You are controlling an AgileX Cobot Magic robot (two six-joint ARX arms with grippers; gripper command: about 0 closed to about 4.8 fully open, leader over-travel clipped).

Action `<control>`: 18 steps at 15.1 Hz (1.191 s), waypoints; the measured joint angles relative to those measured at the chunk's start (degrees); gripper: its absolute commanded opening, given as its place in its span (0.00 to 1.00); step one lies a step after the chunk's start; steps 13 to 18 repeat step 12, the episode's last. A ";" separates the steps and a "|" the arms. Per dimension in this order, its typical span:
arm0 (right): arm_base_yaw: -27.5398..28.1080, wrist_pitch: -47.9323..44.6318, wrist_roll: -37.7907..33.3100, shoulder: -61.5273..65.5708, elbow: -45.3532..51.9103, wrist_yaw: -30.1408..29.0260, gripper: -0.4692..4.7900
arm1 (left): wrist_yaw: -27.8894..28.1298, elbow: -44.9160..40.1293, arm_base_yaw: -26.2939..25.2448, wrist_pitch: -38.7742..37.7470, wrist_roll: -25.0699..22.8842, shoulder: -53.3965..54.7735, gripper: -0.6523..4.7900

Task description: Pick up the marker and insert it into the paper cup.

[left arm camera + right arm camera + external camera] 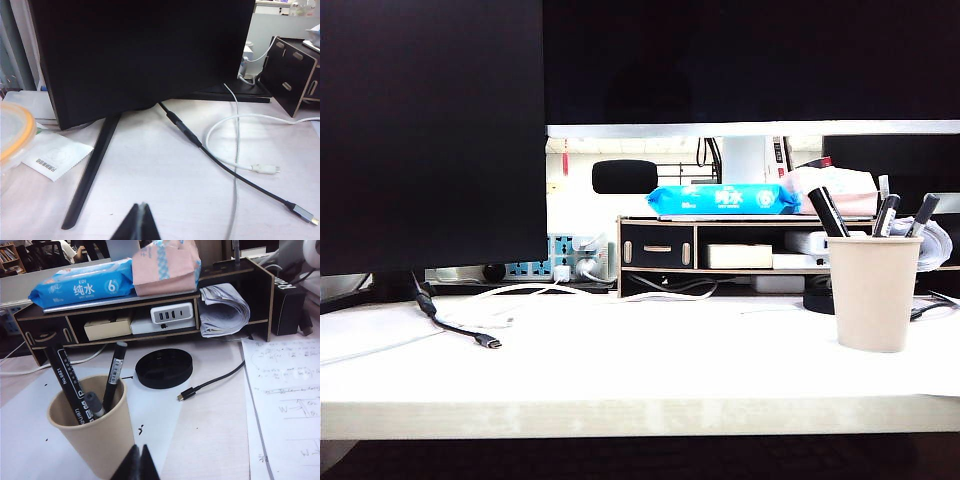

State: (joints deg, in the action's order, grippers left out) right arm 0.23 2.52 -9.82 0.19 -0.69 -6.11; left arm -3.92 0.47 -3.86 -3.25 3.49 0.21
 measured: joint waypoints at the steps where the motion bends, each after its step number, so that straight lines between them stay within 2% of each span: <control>1: 0.00 -0.07 0.00 0.00 0.00 0.00 0.08 | 0.00 0.00 0.00 0.00 -0.02 0.00 0.11; 18: 0.00 -0.07 0.63 0.00 0.00 0.02 0.08 | 0.00 0.00 0.00 0.00 -0.02 0.00 0.11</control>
